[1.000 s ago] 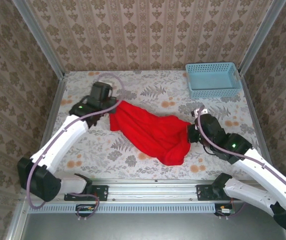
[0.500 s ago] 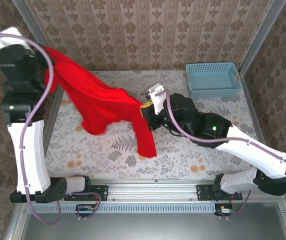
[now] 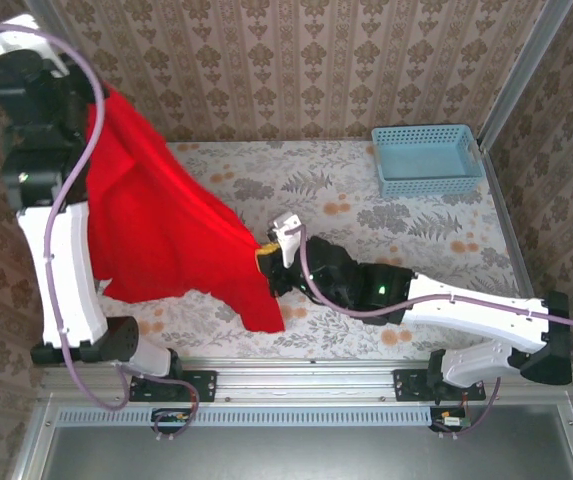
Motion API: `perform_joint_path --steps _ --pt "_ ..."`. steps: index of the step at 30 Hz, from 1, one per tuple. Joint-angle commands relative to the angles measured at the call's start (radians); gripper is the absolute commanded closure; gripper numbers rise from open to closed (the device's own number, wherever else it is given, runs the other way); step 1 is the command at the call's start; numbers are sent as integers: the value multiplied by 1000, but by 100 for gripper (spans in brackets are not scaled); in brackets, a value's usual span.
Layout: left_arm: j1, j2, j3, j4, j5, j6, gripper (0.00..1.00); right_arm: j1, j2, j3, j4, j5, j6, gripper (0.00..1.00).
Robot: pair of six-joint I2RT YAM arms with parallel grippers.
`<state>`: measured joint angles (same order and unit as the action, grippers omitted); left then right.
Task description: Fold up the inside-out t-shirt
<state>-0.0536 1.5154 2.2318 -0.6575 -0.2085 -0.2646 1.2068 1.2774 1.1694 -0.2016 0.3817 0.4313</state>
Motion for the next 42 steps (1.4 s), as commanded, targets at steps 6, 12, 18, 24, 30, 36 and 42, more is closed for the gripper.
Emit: perform_joint_path --steps 6,12,18,24,30,36,42 --pt "-177 281 -170 188 100 30 100 -7 -168 -370 101 217 424 100" --pt "-348 586 -24 225 137 79 100 -28 -228 -538 44 267 654 100" --pt "-463 932 292 153 254 59 100 -71 -385 -668 -117 333 854 100" --pt "-508 1057 496 30 310 76 63 -187 -463 -733 -184 230 848 92" --pt "-473 846 342 -220 168 74 27 -305 -465 -663 -304 196 648 51" --pt "-304 382 -412 -116 43 -77 20 -477 -290 -504 -233 26 314 44" --pt "-97 176 -785 -27 76 -135 18 -575 32 -267 -162 -118 127 43"
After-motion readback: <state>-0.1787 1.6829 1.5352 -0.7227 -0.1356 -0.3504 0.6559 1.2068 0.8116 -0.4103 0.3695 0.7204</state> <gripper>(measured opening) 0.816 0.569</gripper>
